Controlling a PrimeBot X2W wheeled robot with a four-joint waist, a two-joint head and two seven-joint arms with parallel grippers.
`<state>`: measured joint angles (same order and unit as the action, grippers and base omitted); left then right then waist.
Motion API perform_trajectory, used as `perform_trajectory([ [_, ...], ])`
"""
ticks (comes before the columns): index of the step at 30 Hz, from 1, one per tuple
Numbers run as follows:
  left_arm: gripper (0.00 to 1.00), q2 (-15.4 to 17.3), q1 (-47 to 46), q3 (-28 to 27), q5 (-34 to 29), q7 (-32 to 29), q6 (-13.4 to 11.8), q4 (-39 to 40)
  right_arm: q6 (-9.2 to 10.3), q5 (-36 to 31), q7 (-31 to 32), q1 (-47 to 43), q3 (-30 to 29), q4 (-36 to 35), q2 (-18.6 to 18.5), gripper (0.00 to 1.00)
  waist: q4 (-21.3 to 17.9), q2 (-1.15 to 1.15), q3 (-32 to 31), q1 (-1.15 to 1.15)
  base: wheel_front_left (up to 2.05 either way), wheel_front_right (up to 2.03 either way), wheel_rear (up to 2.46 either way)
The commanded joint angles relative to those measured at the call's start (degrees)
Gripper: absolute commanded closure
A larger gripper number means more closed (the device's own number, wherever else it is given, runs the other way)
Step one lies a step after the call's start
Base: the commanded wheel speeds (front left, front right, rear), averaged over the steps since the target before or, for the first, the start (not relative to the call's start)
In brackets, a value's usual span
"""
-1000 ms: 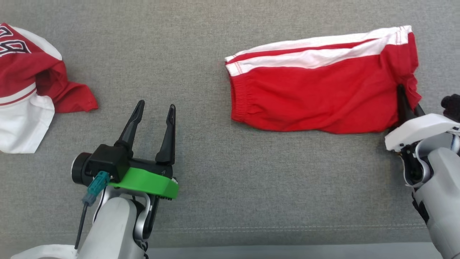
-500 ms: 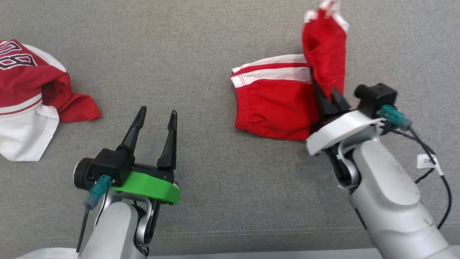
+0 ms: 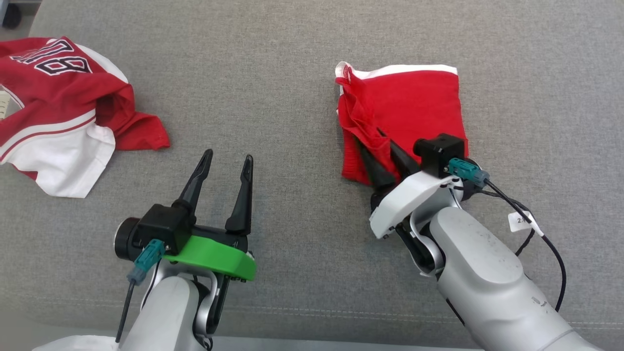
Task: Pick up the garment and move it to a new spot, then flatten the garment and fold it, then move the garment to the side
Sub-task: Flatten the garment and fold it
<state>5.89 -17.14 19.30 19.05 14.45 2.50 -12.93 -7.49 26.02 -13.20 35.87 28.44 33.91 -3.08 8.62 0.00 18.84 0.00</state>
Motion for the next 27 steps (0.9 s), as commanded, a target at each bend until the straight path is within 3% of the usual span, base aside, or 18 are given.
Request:
perform_trajectory([
  [1,0.00,0.07,0.19,-0.24,0.47,0.27,-0.32,-0.05,0.00,0.78,-0.84,0.67,0.58,-0.47,-0.12,0.00,0.16,0.00,-0.19,0.00,0.00,0.00,0.00],
  [5,0.00,1.01,1.00,-0.99,0.57,0.30,-0.81,-0.38,0.01,1.58,-1.66,-0.90,1.03,-3.63,-0.59,0.00,-0.77,0.00,-1.24,0.00,0.00,0.00,0.00],
  [9,0.00,2.20,1.52,-2.06,0.44,0.35,-1.67,-0.23,0.01,0.11,-2.00,-4.33,-2.16,-10.51,-2.31,0.00,-2.21,0.00,-2.91,0.00,0.00,0.00,0.00],
  [13,0.00,4.36,2.69,-3.80,0.10,0.34,-3.07,1.23,0.01,-6.15,-2.04,-12.98,-13.71,-25.20,-3.02,0.00,-4.28,0.00,-5.27,0.00,0.00,0.00,0.00],
  [15,0.00,5.06,3.06,-4.10,-0.04,0.16,-3.54,1.99,0.01,-8.31,-2.05,-15.70,-17.20,-29.02,-2.91,0.00,-4.87,0.00,-5.94,0.00,0.00,0.00,0.00],
  [21,0.00,6.88,4.40,-5.20,-0.53,-0.19,-4.66,3.91,0.01,-11.66,-2.06,-20.94,-23.39,-33.13,-3.24,0.00,-6.06,0.00,-7.58,0.00,0.00,0.00,0.00],
  [27,0.00,7.89,7.45,-5.56,-0.70,-0.50,-6.07,6.35,0.01,-12.82,-1.59,-26.01,-25.72,-31.30,-4.39,0.00,-6.73,0.00,-10.01,0.00,0.00,0.00,0.00],
])
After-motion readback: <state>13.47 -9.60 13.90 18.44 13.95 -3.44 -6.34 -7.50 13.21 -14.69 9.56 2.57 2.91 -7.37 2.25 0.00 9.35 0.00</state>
